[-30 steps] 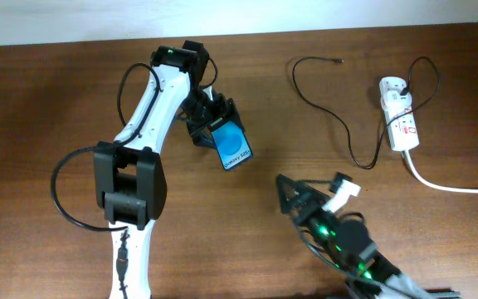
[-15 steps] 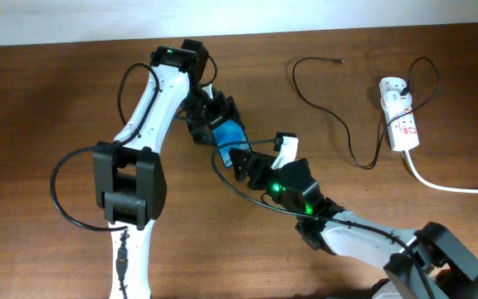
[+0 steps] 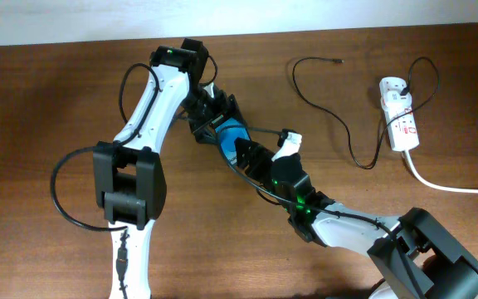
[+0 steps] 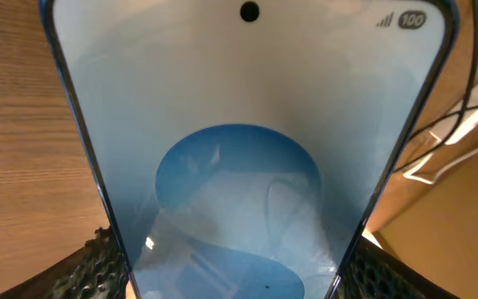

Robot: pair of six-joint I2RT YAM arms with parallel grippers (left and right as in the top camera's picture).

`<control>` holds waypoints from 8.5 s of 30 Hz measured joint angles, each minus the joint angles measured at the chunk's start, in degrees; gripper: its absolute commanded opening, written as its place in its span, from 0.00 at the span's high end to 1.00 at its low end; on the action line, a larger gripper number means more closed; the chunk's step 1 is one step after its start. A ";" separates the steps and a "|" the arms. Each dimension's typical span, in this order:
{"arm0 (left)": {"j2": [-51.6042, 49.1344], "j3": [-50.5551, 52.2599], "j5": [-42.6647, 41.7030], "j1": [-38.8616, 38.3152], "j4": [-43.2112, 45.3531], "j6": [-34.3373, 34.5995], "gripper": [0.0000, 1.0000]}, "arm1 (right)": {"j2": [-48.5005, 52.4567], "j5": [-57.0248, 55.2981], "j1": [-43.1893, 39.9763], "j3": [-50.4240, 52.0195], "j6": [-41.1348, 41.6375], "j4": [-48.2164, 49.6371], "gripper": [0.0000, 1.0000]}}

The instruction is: Plug charger to phone and switch on socket

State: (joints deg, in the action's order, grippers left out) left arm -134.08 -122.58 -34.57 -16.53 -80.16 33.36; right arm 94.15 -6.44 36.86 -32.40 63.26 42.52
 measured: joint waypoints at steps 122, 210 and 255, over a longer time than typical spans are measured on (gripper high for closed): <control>66.14 75.89 -5.81 7.82 52.92 45.97 0.32 | -9.05 46.31 -8.22 4.48 48.92 1.46 0.96; 42.66 76.85 -27.85 16.48 77.26 21.66 1.00 | 33.94 3.67 -24.81 -66.12 -40.85 -91.17 0.87; 42.66 76.85 -28.06 16.48 77.20 21.66 1.00 | 37.70 24.11 -24.46 -66.88 -6.69 -80.56 0.71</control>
State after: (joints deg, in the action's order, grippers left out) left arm -91.42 -45.74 -62.63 -0.05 -2.96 55.02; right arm 131.85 17.67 12.40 -99.29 56.58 -38.04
